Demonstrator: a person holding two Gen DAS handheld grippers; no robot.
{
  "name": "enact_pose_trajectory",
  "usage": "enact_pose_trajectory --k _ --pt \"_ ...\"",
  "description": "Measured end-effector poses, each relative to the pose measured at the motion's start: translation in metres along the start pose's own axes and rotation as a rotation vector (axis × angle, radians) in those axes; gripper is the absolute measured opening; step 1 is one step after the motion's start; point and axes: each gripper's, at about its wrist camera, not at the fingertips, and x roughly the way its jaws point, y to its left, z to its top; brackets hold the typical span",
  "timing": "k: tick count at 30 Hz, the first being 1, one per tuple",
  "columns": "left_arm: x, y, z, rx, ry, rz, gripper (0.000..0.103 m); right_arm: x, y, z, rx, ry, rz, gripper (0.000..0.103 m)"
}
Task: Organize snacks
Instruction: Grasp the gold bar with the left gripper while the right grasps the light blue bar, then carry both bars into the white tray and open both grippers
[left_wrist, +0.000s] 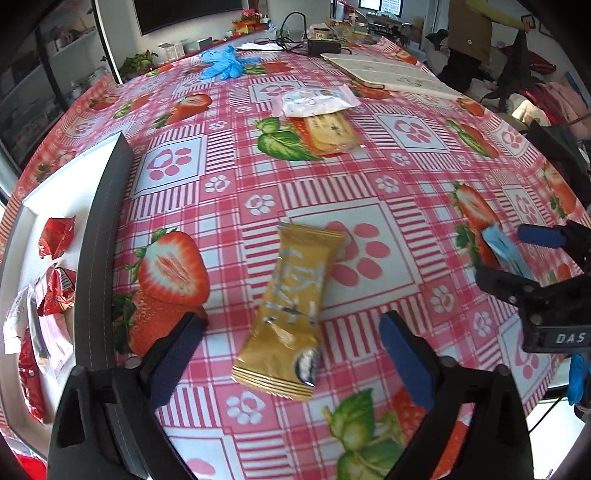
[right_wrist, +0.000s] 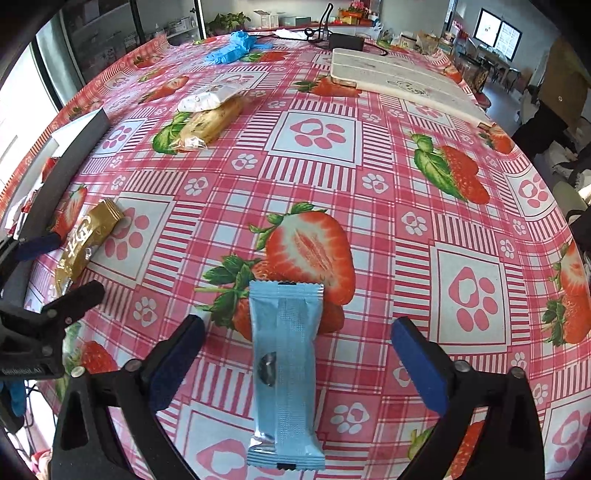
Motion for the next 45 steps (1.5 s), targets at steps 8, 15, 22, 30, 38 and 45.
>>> enact_pose_trajectory --k 8,15,22,30,38,45 --pt "-0.010 -0.023 0.001 0.067 0.006 -0.038 0.032 -0.010 0.016 0.002 -0.053 0.009 0.022 0.050" --pt "-0.021 -0.023 0.000 0.049 -0.009 -0.058 0.029 -0.018 0.006 -0.005 0.021 0.001 0.106 0.033" --pt "-0.055 -0.013 0.010 0.045 -0.065 -0.054 0.029 -0.030 0.000 -0.002 0.083 -0.015 0.187 0.033" --pt "-0.121 0.034 0.033 0.018 -0.164 -0.038 0.029 -0.053 0.015 0.019 0.084 -0.054 0.278 0.033" --pt "-0.179 0.117 0.044 -0.076 -0.263 0.071 0.029 -0.067 0.057 0.058 0.026 -0.079 0.337 0.025" --pt "-0.169 0.170 0.018 -0.180 -0.228 0.105 0.029 -0.027 0.104 0.080 -0.098 -0.015 0.094 0.075"
